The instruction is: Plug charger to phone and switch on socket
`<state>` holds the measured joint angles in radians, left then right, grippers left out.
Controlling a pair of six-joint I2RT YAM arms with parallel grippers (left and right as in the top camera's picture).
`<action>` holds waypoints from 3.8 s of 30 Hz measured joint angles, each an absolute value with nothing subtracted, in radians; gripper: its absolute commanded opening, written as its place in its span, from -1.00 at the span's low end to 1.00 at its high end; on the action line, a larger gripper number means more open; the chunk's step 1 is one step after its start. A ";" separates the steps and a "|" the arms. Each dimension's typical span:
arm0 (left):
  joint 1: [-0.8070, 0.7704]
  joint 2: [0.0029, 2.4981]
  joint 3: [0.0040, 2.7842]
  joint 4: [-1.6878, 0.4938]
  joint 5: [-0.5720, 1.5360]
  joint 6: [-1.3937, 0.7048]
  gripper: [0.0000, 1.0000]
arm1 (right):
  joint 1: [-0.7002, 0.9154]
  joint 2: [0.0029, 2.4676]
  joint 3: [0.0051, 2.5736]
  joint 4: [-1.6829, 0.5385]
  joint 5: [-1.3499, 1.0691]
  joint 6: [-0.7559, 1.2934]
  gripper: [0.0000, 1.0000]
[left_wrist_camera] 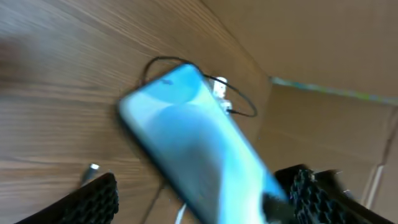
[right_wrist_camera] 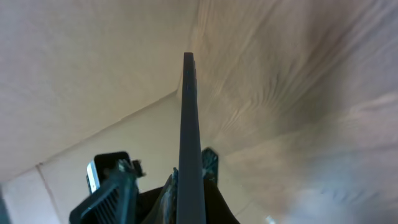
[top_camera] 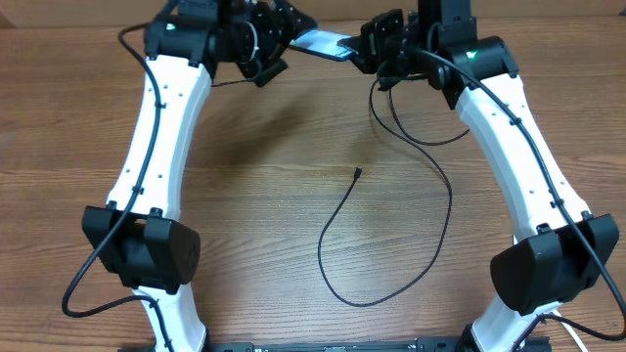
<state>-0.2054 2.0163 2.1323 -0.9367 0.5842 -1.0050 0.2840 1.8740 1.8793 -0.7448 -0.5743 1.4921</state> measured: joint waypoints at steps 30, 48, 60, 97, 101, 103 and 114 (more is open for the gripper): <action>-0.219 2.016 2.132 -0.901 0.532 -1.467 0.09 | 0.337 1.874 1.879 -0.708 -0.564 1.904 -0.93; -0.219 2.016 2.132 -0.901 0.569 -1.573 -0.15 | 0.374 1.874 1.879 -0.701 -0.516 1.908 -0.92; -0.218 2.016 2.132 -0.905 0.572 -1.600 -0.34 | 0.374 1.874 1.879 -0.695 -0.512 1.908 -0.89; -0.138 2.017 2.131 -0.992 0.328 -1.444 -0.92 | 0.392 1.874 1.886 -0.805 -0.371 1.527 0.80; -0.075 2.017 2.127 -1.062 0.246 -1.325 -0.92 | 0.376 1.874 1.887 -0.914 -0.312 1.317 0.88; -0.046 2.017 2.126 -1.075 0.217 -1.238 -0.92 | 0.366 1.874 1.887 -0.967 -0.268 1.206 0.90; -0.055 2.017 2.112 -1.115 0.185 -0.659 -0.92 | 0.404 1.872 1.702 -1.011 -0.043 0.881 1.00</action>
